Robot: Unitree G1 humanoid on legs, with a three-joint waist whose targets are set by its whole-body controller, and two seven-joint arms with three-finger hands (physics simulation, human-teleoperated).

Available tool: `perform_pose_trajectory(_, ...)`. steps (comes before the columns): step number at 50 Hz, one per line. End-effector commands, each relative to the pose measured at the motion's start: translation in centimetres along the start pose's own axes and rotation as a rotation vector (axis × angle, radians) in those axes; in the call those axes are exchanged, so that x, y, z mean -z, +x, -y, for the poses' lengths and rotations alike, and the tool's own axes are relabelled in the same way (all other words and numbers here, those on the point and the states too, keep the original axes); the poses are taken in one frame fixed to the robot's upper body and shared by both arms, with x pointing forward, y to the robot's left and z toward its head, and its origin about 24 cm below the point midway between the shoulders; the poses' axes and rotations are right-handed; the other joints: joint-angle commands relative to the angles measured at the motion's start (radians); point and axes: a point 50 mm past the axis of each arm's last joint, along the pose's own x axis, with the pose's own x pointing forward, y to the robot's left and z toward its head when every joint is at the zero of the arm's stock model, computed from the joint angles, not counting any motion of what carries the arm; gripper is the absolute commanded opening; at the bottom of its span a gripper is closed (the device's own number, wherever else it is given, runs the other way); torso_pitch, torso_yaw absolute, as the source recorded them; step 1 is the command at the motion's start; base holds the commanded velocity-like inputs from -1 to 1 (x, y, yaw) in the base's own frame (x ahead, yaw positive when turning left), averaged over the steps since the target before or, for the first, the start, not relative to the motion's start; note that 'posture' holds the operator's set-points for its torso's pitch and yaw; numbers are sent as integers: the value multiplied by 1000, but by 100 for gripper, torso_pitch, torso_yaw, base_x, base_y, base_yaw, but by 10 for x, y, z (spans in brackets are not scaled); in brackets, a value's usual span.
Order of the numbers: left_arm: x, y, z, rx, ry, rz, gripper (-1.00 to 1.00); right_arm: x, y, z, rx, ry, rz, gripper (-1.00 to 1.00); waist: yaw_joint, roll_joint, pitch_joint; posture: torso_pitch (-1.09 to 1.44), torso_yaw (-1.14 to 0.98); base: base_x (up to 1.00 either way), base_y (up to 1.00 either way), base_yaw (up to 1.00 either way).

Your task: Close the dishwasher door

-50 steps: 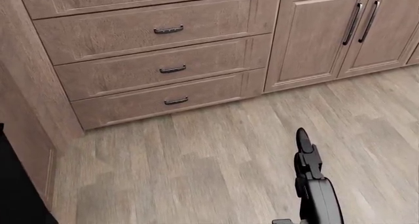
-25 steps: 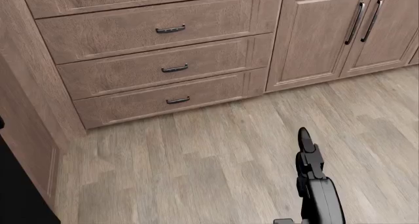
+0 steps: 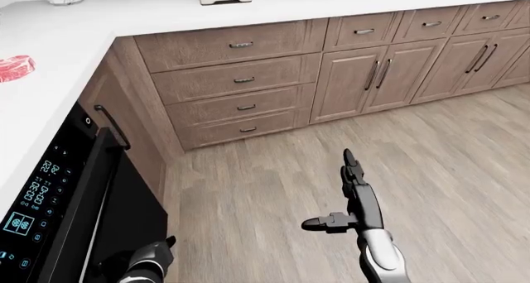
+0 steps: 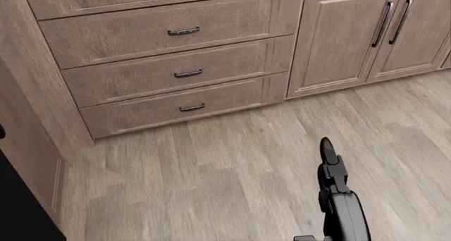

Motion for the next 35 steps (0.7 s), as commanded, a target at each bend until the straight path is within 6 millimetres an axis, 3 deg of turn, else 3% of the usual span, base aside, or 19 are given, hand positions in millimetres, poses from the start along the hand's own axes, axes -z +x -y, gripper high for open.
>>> perform_pose_trajectory(1,-29,4,-13,-105,-81,99,100,-16,1,1,5,1,86,100,7,17,-20,0,0,0,0,0)
perform_pose_trajectory(35,-39,12,-28,-216,-179,49,100,-17,0,3,9,4,87,100,4,18,-19,0,0,0,0,0)
